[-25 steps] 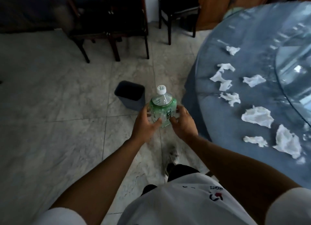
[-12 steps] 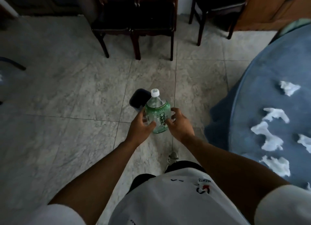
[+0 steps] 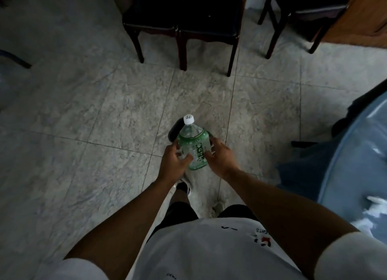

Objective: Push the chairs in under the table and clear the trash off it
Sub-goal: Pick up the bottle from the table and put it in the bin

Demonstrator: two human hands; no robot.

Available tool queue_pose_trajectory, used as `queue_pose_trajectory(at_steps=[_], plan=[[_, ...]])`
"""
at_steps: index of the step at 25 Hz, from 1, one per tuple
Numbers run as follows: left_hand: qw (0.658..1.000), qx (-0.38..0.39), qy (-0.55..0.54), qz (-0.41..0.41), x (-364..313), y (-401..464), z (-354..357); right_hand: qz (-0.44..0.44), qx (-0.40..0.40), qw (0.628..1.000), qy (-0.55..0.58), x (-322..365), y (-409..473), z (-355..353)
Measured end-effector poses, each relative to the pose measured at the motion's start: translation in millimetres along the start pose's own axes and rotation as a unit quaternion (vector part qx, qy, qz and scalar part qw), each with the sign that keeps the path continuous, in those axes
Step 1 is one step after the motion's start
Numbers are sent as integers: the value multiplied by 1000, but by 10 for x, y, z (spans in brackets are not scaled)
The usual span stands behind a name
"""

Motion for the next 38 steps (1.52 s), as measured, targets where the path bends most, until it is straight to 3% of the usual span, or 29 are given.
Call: queue_pose_trajectory(at_steps=[12,20,27,35,38], plan=[[992,40,-51,-108,357,1511,-369,111,5,994,-10,464,1493,358],[968,21,-40,-245,1158,2059,-59,199,83,976,14,-156,2199,1128],[958,-21,-26,-283,1748,2637,397,208,135,967,53,-823,2815,1742],[927,-61,-110,-353,2828,3491,1232,197,165,966,39,-1757,3873,2623],[922,-41,-104,-370,3218,3715,1492,213,161,963,32,-2112,4086,2936]])
Point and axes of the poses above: each hand's wrist, its own y-axis towards the middle knuckle, its own z-axis out of the palm, x = y × z, the point moved 8 cm from there along y, towards the middle knuckle, and after that the axes turned 2 degrees about -y, right-handed, at the moved point
